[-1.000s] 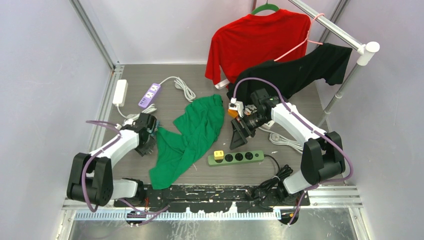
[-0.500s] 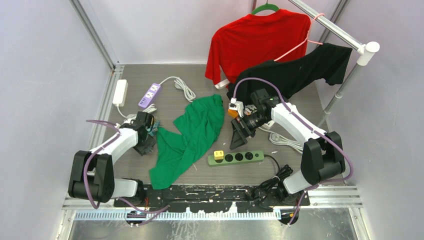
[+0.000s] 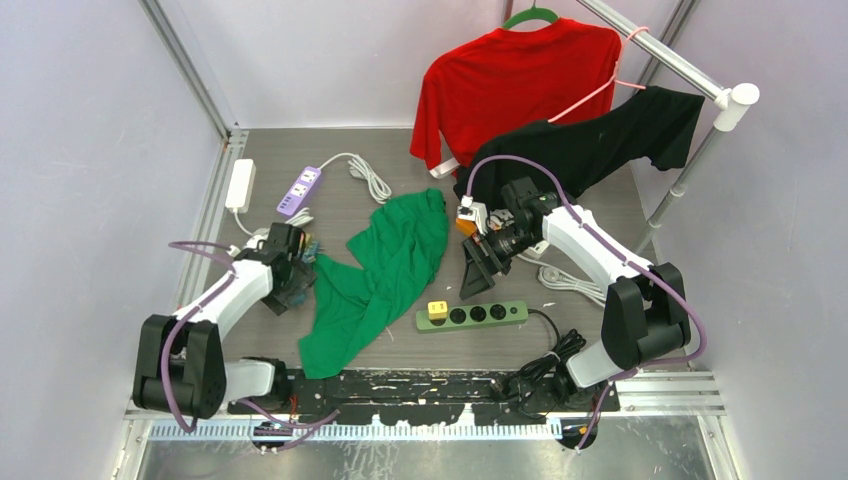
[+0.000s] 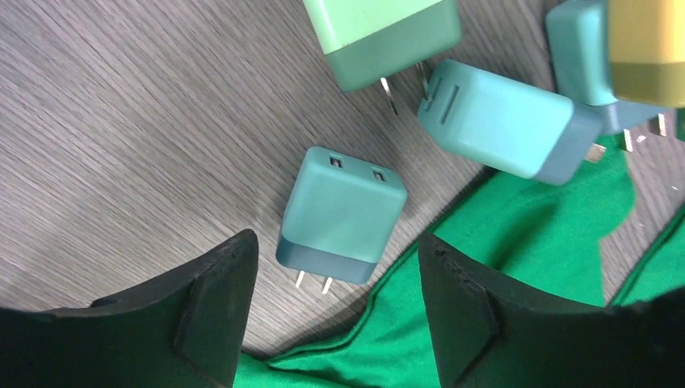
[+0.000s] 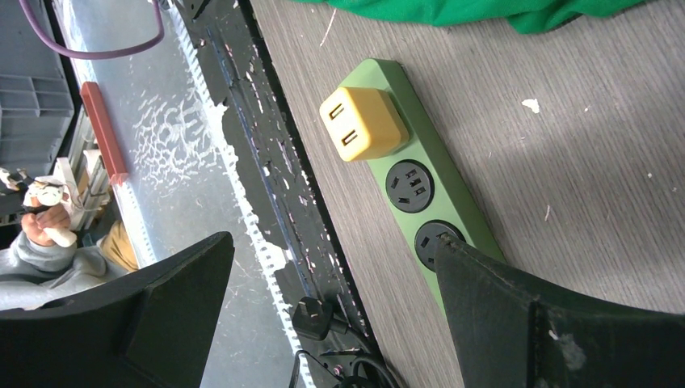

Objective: Pull the plug off the socket
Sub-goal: Place the plug at the center of the board, then remove the plug from the socket.

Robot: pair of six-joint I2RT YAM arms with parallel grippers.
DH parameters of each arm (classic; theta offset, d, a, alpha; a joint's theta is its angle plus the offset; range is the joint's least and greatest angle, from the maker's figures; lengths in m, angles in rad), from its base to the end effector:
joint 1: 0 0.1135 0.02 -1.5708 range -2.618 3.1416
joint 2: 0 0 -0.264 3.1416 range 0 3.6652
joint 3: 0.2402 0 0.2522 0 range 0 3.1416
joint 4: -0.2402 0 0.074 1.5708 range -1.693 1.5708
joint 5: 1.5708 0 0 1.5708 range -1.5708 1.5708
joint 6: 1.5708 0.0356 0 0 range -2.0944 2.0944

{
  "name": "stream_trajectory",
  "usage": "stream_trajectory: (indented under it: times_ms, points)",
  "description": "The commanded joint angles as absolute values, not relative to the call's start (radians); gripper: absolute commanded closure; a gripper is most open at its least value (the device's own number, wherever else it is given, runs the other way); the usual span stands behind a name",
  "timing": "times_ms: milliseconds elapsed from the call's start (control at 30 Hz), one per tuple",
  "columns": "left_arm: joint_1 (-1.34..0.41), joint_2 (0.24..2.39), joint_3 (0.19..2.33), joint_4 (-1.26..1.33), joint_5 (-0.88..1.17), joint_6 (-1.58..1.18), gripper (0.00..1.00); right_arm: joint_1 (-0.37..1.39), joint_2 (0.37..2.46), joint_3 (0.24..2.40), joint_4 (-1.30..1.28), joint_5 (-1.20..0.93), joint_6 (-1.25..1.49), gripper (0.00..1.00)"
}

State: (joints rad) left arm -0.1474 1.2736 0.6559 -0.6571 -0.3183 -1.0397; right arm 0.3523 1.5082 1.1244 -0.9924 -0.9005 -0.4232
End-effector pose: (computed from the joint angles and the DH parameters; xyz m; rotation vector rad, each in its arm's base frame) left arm 0.2080 -0.0196 0.1698 -1.2313 2.4236 0.1350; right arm 0.2454 0.1199 0.2466 -1.1154 2.4011 1.2684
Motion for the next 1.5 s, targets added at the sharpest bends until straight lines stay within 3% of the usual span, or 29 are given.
stream_trajectory:
  times_ms: [0, 100, 400, 533, 667, 933, 1133, 1267, 1333, 1467]
  points:
    - [-0.140, 1.213, 0.676, -0.673, -0.272, -1.029, 0.26, 0.357, 1.500, 1.139, -0.992, -0.899, -0.423, 0.00]
    - [-0.140, 1.176, 0.682, -0.681, -0.215, -1.014, 0.24, 0.356, 1.499, 1.139, -0.994, -0.895, -0.423, 0.01]
    - [-0.139, 0.917, 0.609, -0.604, -0.038, -0.923, 0.32, 0.356, 1.483, 1.135, -0.994, -0.887, -0.431, 0.01]
    - [-0.140, 0.740, 0.505, -0.400, 0.147, -0.920, 0.29, 0.356, 1.472, 1.134, -0.999, -0.891, -0.440, 0.01]
    - [-0.141, 0.622, 0.413, -0.169, 0.361, -0.932, 0.18, 0.357, 1.459, 1.131, -1.017, -0.904, -0.468, 0.01]
    - [-0.243, 0.601, 0.419, 0.041, 0.544, -0.880, 0.20, 0.378, 1.412, 1.144, -0.994, -0.834, -0.489, 0.00]
    - [-0.538, 0.601, 0.429, 0.106, 0.378, -0.701, 0.18, 0.502, 1.384, 1.331, -1.078, -0.491, -0.617, 0.01]
    - [-0.677, 0.643, 0.390, 0.196, 0.253, -0.571, 0.18, 0.518, 1.324, 1.364, -0.870, -0.295, -0.610, 0.01]
    - [-0.682, 0.673, 0.380, 0.155, 0.155, -0.506, 0.16, 0.511, 1.327, 1.387, -0.838, -0.345, -0.570, 0.01]
    - [-0.683, 0.692, 0.350, 0.167, 0.097, -0.413, 0.13, 0.494, 1.321, 1.301, -0.908, -0.855, -0.778, 0.00]
